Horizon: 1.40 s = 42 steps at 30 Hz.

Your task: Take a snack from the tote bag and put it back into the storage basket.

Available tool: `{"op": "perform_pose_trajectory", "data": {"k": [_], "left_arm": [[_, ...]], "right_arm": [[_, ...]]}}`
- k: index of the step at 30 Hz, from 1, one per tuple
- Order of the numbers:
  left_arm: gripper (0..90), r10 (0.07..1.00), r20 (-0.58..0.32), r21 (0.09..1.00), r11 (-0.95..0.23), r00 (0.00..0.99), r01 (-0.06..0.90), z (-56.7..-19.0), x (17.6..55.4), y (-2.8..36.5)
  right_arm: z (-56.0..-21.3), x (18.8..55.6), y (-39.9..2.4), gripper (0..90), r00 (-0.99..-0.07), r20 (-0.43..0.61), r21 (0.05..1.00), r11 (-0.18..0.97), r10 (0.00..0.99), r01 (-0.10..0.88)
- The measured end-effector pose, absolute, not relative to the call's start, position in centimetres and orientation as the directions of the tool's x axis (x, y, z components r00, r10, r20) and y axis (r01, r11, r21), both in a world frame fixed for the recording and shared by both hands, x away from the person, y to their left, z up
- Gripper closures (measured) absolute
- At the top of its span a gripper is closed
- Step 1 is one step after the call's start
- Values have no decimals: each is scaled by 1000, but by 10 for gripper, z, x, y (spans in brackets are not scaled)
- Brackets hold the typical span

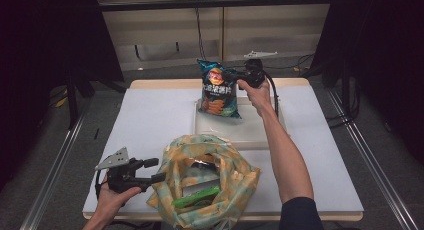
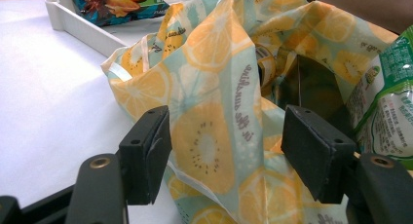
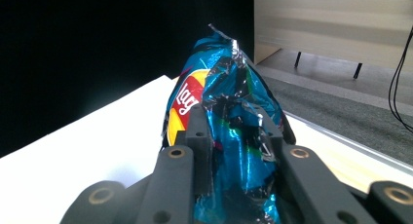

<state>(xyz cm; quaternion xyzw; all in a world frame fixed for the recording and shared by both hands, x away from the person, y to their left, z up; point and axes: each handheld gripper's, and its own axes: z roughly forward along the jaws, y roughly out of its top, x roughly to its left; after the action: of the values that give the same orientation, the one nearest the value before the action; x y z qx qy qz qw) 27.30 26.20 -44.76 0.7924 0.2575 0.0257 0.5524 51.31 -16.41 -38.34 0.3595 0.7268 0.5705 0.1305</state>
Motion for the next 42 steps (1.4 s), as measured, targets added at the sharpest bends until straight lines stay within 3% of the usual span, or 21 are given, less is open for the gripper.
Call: {"op": "perform_pose_trajectory", "data": {"k": [3, 8, 16, 21, 27, 30, 36, 42], "left_arm": [[348, 435, -239, 890, -260, 868, 375, -447, 273, 262], [346, 438, -244, 890, -252, 865, 379, -447, 273, 263], [344, 434, -241, 889, -261, 868, 377, -447, 272, 261], [343, 431, -235, 889, -267, 871, 372, -447, 272, 261], [343, 430, -231, 892, -264, 873, 366, -445, 271, 261], [343, 430, -230, 895, -259, 873, 363, -445, 271, 261], [343, 431, -231, 893, -263, 872, 366, -445, 271, 260], [344, 432, -234, 893, -259, 871, 369, -446, 272, 261]], "right_arm": [[-385, 516, -165, 725, -697, 212, 925, 90, 685, 369], [-388, 519, -171, 533, -651, 233, 895, 102, 722, 433], [-387, 511, -178, 321, -638, 219, 893, 113, 738, 436], [-380, 499, -191, 173, -590, 237, 899, 56, 772, 434], [-380, 475, -197, 212, -597, 199, 908, 83, 778, 411], [-386, 459, -201, 308, -587, 212, 913, 56, 781, 404], [-398, 442, -210, 258, -578, 210, 905, 67, 789, 421], [-400, 434, -222, 295, -558, 202, 900, 71, 805, 430]]}}
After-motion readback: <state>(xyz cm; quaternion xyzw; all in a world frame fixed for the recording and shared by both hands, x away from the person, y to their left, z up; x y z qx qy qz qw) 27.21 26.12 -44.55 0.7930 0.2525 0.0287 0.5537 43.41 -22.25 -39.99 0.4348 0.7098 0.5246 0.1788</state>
